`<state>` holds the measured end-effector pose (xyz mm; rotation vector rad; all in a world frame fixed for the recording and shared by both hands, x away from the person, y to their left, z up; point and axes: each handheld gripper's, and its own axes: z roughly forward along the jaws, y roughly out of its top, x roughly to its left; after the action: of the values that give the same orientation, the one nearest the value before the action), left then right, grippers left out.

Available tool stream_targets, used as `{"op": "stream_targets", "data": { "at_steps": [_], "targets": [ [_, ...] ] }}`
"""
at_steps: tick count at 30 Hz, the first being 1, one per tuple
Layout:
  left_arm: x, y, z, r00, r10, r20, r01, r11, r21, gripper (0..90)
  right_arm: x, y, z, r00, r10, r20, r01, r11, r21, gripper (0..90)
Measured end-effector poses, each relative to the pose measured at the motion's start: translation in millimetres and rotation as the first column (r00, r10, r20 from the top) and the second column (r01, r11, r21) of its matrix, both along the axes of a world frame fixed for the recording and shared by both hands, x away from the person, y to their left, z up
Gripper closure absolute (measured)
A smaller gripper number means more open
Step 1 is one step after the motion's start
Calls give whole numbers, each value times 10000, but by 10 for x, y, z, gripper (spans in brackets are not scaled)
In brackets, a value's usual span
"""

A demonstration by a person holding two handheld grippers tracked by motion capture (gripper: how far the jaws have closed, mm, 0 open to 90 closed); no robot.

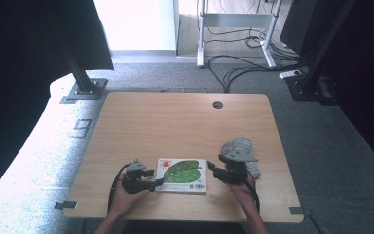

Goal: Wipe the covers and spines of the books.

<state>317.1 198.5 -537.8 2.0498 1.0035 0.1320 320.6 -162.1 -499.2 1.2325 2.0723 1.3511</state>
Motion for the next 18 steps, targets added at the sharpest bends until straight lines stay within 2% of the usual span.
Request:
{"op": "stream_targets", "data": {
  "at_steps": [4,6,7,10,13,18],
  "targets": [
    [-19,7,-1,9999,-96,96,95,9998,146,348,8,-248,125,9926,-1080,550,1070,9941,197,398],
    [-34,1,2,9997,-179,150,176,9996,231,338,22,-328,149,9862,-1529,637,1537,9881,-83,389],
    [-41,-5,3,9996,-205,183,200,9994,270,332,45,-387,145,9800,-1890,626,1909,9813,-256,377],
    [-67,-20,3,9994,-271,232,263,9991,341,328,110,-480,85,9672,-2508,395,2530,9652,-658,340],
    [-96,-24,6,9991,-318,267,307,9987,402,326,203,-548,-23,9563,-2923,-37,2909,9527,-882,274],
    [-135,-10,6,9989,-358,287,345,9984,458,312,349,-537,-181,9443,-3245,-554,3129,9371,-1546,202]
  ]
}}
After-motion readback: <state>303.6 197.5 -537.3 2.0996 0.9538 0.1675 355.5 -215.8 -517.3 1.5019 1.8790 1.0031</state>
